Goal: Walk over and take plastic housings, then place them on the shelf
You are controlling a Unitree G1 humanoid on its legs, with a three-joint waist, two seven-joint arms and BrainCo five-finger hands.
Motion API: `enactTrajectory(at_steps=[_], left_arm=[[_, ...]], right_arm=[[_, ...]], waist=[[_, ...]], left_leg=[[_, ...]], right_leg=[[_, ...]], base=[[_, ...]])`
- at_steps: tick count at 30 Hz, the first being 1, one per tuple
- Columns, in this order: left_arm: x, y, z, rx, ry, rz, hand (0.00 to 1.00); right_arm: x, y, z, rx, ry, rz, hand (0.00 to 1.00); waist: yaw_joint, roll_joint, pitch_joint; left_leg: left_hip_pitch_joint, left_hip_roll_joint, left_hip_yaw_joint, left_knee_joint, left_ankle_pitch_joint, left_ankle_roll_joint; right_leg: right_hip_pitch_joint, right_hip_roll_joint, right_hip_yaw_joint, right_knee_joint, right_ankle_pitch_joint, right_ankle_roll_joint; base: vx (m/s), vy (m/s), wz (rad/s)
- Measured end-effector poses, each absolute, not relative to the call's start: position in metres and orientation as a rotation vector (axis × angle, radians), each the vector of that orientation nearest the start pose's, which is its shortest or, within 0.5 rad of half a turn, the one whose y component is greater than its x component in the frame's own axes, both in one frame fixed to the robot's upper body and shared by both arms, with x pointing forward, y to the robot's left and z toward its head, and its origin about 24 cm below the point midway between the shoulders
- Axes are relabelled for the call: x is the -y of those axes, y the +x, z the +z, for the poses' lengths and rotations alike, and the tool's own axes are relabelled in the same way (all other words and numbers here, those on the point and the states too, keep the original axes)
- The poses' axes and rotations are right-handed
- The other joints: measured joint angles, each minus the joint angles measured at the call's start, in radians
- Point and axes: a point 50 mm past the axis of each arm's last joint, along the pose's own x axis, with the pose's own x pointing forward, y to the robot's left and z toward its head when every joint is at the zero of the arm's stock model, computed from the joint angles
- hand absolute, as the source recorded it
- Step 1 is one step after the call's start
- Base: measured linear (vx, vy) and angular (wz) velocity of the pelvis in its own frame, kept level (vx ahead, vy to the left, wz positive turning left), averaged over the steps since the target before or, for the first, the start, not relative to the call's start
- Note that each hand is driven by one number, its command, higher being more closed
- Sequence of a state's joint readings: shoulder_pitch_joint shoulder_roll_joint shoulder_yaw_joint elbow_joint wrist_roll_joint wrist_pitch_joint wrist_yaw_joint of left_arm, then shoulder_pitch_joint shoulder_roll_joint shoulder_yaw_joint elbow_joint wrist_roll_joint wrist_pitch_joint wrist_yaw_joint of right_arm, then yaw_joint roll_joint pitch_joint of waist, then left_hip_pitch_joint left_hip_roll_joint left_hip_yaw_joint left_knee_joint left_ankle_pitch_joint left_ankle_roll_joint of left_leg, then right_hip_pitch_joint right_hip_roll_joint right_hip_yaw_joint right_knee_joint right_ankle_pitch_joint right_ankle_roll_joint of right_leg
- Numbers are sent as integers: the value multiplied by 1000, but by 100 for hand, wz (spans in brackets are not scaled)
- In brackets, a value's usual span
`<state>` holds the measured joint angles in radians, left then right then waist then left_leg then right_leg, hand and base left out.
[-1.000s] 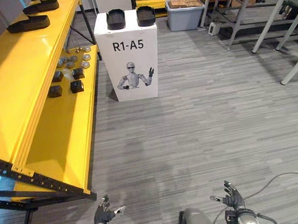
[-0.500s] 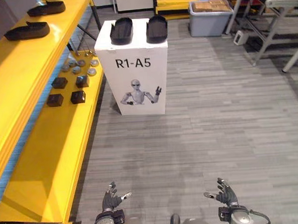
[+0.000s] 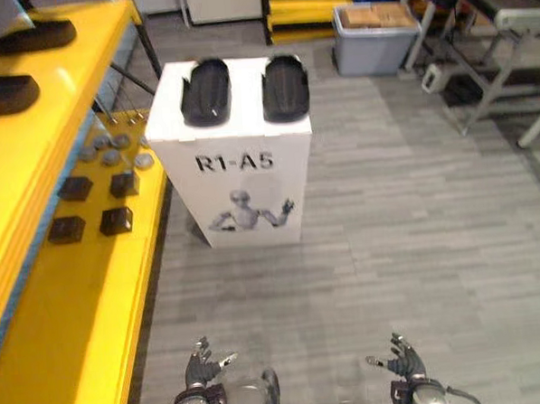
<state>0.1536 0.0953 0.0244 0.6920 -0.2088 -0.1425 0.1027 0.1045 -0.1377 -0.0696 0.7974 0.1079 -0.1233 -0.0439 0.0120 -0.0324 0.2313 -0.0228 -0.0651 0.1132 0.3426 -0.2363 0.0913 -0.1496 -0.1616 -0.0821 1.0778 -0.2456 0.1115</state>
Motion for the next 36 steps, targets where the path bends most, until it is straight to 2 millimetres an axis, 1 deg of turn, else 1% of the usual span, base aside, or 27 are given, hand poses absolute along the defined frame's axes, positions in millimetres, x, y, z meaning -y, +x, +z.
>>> enactTrajectory(at_steps=[1,2,3,4,5,6,7,8,9,10,11,12,14,15,16,17,18,19,20,21,22,24,27,31,33,34,36], left_arm=[[-201,146,-117,-688,-69,282,0],[-202,149,-115,-679,-64,278,0],[-202,152,-114,-671,-64,276,0],[-201,155,-113,-663,-60,268,0],[-203,156,-112,-659,-53,267,0],[-204,156,-112,-662,-51,266,0],[-203,156,-112,-663,-51,265,0],[-198,153,-116,-684,-64,263,0],[-195,155,-116,-680,-69,257,0],[-191,156,-116,-680,-83,253,0],[-182,157,-116,-675,-112,246,0],[-177,159,-114,-659,-128,237,0],[-176,160,-114,-654,-133,228,0],[-175,161,-113,-653,-136,226,0],[-176,162,-113,-651,-137,227,0],[-176,160,-114,-658,-135,229,0],[-175,158,-116,-668,-139,228,0],[-172,157,-117,-673,-148,225,0],[-170,156,-119,-684,-148,221,0],[-173,155,-121,-699,-129,216,0],[-178,153,-121,-706,-112,216,0],[-182,147,-123,-722,-99,222,0],[-191,140,-127,-750,-69,232,0],[-205,133,-126,-758,-37,254,0],[-210,129,-126,-763,-21,264,0],[-211,128,-126,-764,-14,261,0],[-211,124,-126,-767,-5,255,0]], right_arm=[[216,144,-124,-762,-26,-227,0],[215,142,-125,-768,-28,-216,0],[214,141,-126,-771,-26,-214,0],[215,141,-126,-770,-26,-215,0],[215,140,-126,-773,-26,-215,0],[216,138,-127,-782,-28,-219,0],[216,133,-129,-796,-29,-222,0],[219,135,-128,-794,-34,-225,0],[218,141,-125,-770,-25,-230,0],[218,141,-124,-766,-20,-235,0],[217,137,-124,-760,-18,-235,0],[212,137,-122,-744,-7,-226,0],[208,144,-119,-719,6,-222,0],[210,146,-119,-716,7,-229,0],[210,147,-119,-715,8,-233,0],[211,148,-119,-715,6,-236,0],[214,146,-119,-724,-2,-243,0],[219,141,-120,-734,-15,-254,0],[221,138,-122,-749,-15,-267,0],[219,131,-127,-783,5,-283,0],[217,125,-130,-797,15,-289,0],[218,123,-130,-800,17,-298,0],[219,125,-128,-784,32,-313,0],[239,144,-98,-604,33,-399,0],[261,158,-64,-434,-8,-467,0],[267,159,-55,-397,-22,-485,0],[282,164,-23,-263,-94,-515,0]], waist=[[0,1,1],[-5,5,3],[-10,14,7],[-22,17,7],[-31,18,5],[-36,12,-1],[-42,10,-8],[-28,35,-23],[-24,39,-22],[-28,48,-23],[-38,65,-19],[-19,73,-21],[-8,66,-21],[3,64,-22],[7,65,-23],[4,67,-24],[0,76,-29],[-1,103,-42],[-2,117,-41],[-5,90,-46],[-4,64,-56],[-1,52,-64],[-3,50,-67],[-18,44,-72],[-27,39,-76],[-30,37,-78],[-39,29,-86]], left_leg=[[32,3,-10,-22,0,-1],[94,19,-34,-62,-1,-3],[126,37,-49,-83,-1,-4],[161,62,-70,-105,-3,-8],[186,77,-83,-120,-10,-20],[222,89,-98,-136,-33,-61],[237,98,-108,-134,-45,-82],[235,137,-115,-111,-45,-108],[209,142,-116,-32,-21,-148],[178,151,-116,65,0,-172],[92,181,-104,329,79,-206],[-1,252,-44,563,57,-215],[-83,299,17,609,26,-207],[-109,303,37,509,14,-201],[-113,299,36,433,14,-201],[-114,280,10,254,19,-201],[-104,256,-34,58,70,-192],[-103,256,-73,-52,209,-197],[-99,257,-87,-61,218,-197],[-73,226,-78,-88,220,-193],[-42,200,-53,-143,235,-174],[-13,175,-21,-197,246,-162],[28,147,19,-270,263,-150],[54,135,44,-327,275,-148],[66,135,52,-352,279,-149],[69,135,52,-358,279,-149],[81,136,55,-377,283,-150]], right_leg=[[-31,3,-15,-27,-13,-16],[-83,18,-47,-130,-30,-41],[-111,35,-64,-247,-33,-48],[-137,59,-68,-435,-20,-53],[-144,75,-63,-604,25,-53],[-131,91,-52,-750,190,-59],[-112,104,-38,-776,304,-80],[-104,130,-44,-759,287,-131],[-92,131,-52,-748,250,-145],[-56,132,-69,-759,230,-153],[56,140,-104,-817,208,-163],[157,162,-110,-881,202,-172],[229,166,-110,-943,202,-172],[257,159,-96,-968,202,-172],[268,155,-89,-976,202,-171],[287,144,-78,-985,195,-159],[288,139,-67,-979,183,-136],[287,155,-60,-980,170,-113],[292,161,-55,-979,160,-98],[302,130,-43,-979,154,-87],[299,96,-34,-978,144,-71],[289,69,-9,-978,137,-59],[281,41,21,-979,132,-45],[267,35,44,-981,127,-36],[263,38,48,-983,126,-34],[264,39,48,-984,126,-34],[264,42,51,-984,126,-34]], base=[[444,-14,52],[461,-67,53],[575,-117,73],[700,-179,76],[712,-213,85],[619,-203,70],[640,-238,40],[621,-263,14],[701,-304,13],[649,-283,55],[669,-257,56],[535,-189,42],[374,-78,-6],[269,5,-22],[245,77,-33],[257,136,-31],[297,200,-27],[224,203,-19],[196,232,-6],[180,209,-8],[177,178,-11],[127,113,-31],[111,114,-31],[86,50,-16],[93,15,-12],[76,4,-5],[69,4,-3]])
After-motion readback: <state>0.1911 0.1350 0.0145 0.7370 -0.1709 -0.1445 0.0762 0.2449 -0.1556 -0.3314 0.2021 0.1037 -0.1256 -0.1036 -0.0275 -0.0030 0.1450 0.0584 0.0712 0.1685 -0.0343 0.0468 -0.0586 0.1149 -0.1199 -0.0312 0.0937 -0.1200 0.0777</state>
